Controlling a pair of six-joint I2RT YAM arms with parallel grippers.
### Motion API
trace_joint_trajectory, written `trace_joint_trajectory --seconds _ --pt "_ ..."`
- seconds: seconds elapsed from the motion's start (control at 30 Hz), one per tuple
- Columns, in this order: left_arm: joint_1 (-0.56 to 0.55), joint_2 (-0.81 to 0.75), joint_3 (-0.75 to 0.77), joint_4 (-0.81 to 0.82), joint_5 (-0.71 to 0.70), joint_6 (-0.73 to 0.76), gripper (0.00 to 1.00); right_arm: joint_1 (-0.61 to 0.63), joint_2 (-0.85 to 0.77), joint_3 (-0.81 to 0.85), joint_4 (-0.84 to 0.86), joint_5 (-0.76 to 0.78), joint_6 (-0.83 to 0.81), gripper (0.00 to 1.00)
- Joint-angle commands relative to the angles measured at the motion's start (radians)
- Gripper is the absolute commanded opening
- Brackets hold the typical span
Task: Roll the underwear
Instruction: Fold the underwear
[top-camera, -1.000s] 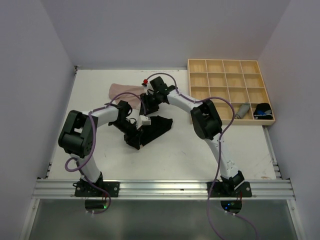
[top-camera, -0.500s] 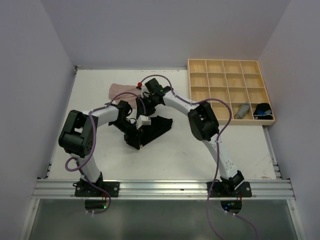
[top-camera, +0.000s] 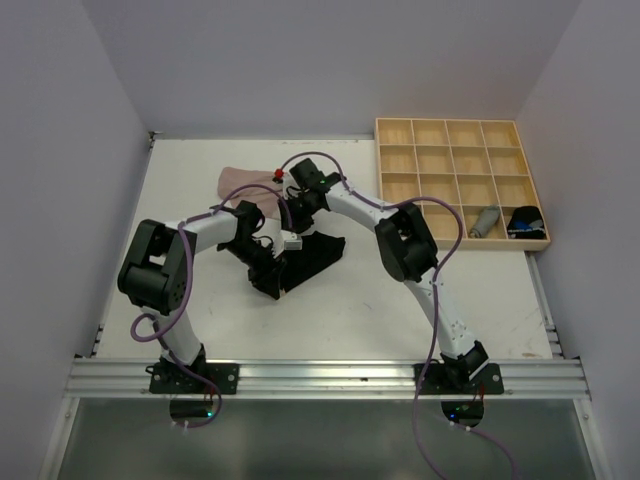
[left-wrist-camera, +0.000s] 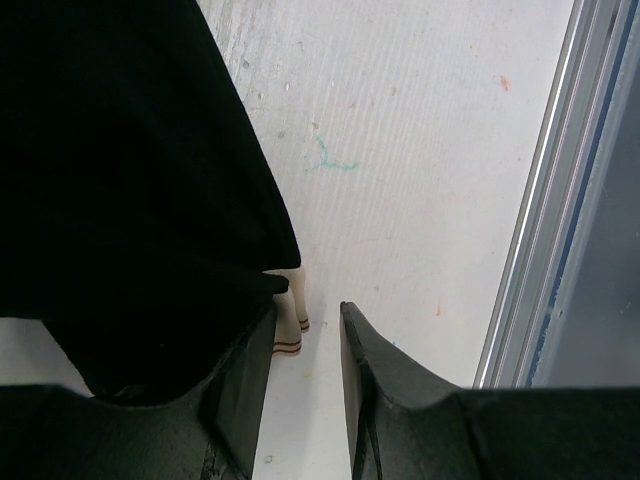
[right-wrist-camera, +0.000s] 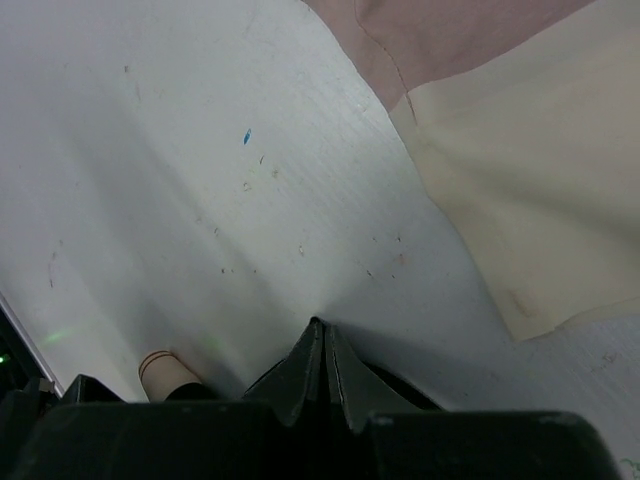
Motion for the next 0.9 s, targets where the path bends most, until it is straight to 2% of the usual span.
trace_joint_trajectory --seconds 0.0,0.07,0.37,0.87 --pt "-0.002 0.086 -0.061 0.038 -0.34 0.071 0.4 0.001 -0.039 -0.014 0.024 0.024 0.002 0.03" --pt "-0.002 0.086 -0.063 0.038 -0.342 0.071 0.4 -0.006 -0.076 -0.038 0.058 0.029 0.016 0.0" --pt "-0.002 0.084 -0.063 0.035 -0.343 0.066 0.4 -0.06 -0.236 -0.219 0.25 0.024 0.117 0.0" --pt "-0.002 0.086 -0.05 0.023 -0.345 0.065 0.4 -0.095 -0.421 -0.411 0.339 -0.006 0.173 0.0"
